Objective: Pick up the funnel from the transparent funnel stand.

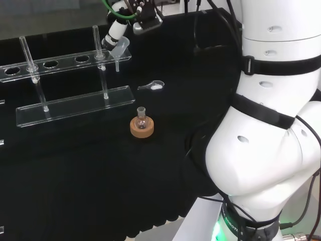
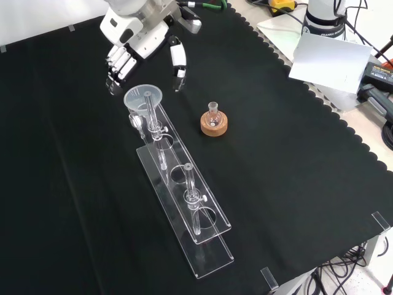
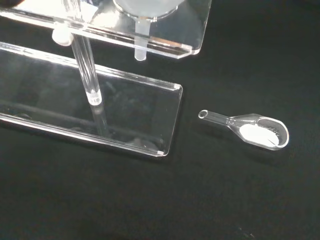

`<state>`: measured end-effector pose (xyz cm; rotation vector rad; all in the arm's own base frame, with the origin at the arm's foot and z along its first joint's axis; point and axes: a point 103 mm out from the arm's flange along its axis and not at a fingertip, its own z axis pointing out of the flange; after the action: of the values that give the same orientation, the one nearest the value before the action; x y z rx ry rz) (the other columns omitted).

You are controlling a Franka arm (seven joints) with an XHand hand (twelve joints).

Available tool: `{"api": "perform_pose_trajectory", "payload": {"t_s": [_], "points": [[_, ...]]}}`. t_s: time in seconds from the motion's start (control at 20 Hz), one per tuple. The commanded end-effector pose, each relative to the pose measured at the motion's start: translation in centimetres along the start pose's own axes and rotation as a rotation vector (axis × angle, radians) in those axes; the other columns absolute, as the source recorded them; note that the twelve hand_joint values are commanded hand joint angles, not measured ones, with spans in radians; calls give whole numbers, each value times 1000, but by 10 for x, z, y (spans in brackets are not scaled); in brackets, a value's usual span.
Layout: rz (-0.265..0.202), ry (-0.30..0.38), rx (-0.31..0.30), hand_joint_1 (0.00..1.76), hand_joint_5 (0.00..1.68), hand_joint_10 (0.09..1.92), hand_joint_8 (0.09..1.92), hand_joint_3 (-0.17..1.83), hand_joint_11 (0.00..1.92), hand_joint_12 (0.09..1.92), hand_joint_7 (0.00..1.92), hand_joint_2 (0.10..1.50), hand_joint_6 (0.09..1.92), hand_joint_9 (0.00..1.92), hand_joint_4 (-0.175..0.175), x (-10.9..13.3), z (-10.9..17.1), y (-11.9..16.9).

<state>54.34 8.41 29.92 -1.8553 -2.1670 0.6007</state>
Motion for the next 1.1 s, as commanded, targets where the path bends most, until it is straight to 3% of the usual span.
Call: {"api": "perform_pose_trajectory", "payload": {"t_s": [0.05, 0.75, 1.1], "points": [[3, -17, -1, 592, 46, 864, 441, 429, 176, 1506, 0, 607, 87, 43, -6, 3, 7, 7], [-3, 4, -11, 671, 93, 890, 544, 462, 197, 1515, 0, 587, 87, 91, -14, 1, 20, 23], [-8, -3, -3, 672, 150, 842, 664, 504, 217, 1509, 42, 572, 87, 246, -17, 5, 23, 26]]}}
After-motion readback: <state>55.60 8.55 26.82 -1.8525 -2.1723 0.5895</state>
